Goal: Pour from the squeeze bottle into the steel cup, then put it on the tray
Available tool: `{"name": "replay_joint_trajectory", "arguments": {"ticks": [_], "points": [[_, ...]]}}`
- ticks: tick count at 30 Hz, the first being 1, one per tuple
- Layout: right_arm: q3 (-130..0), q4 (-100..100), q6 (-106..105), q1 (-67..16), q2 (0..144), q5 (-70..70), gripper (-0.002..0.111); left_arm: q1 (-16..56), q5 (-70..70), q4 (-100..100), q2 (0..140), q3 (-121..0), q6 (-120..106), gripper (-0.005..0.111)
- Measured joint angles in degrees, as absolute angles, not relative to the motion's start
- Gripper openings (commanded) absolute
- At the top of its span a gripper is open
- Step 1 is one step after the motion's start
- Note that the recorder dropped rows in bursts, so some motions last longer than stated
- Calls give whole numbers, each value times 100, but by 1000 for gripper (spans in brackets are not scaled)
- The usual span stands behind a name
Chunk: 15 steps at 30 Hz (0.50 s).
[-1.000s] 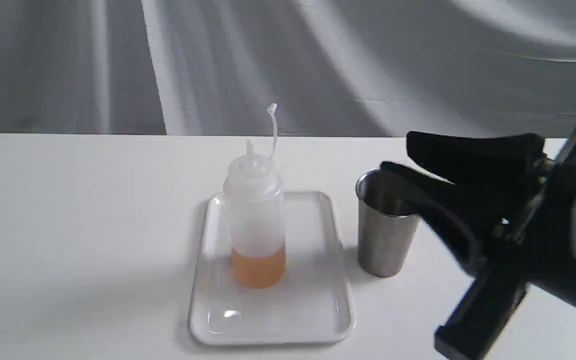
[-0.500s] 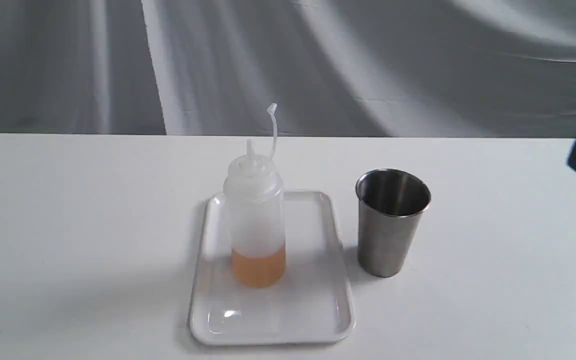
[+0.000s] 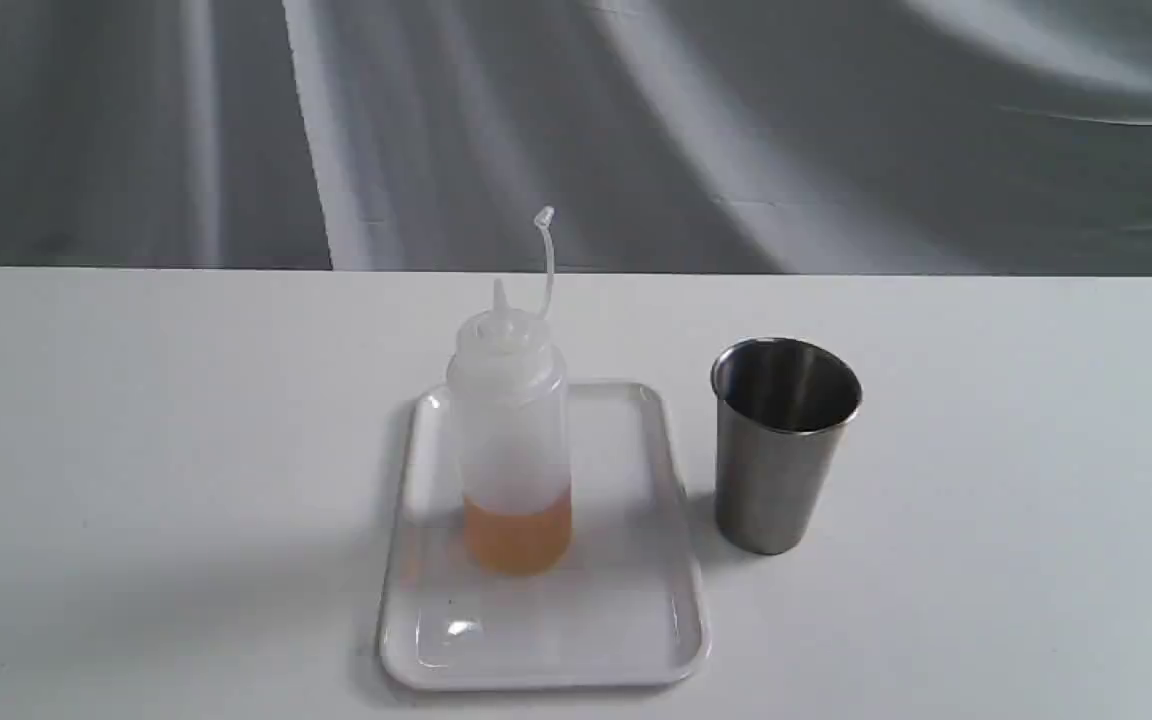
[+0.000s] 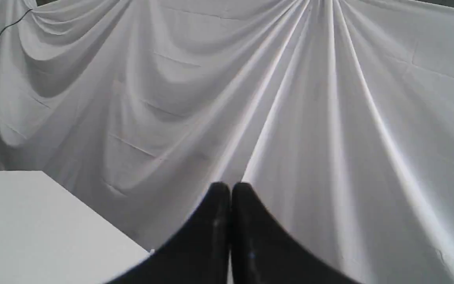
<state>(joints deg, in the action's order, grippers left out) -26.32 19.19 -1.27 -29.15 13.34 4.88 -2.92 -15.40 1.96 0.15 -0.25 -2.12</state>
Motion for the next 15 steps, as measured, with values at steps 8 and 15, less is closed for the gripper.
{"name": "replay_joint_trajectory", "arguments": {"ticks": [8,15], "points": [[-2184,1722,-113,-2915,741,720,0,-292,-1540,197,15,-26,-212,8],[-1430,1500,-113,-2960,187,804,0,-292,-1540,197,15,-26,-212,8]]}}
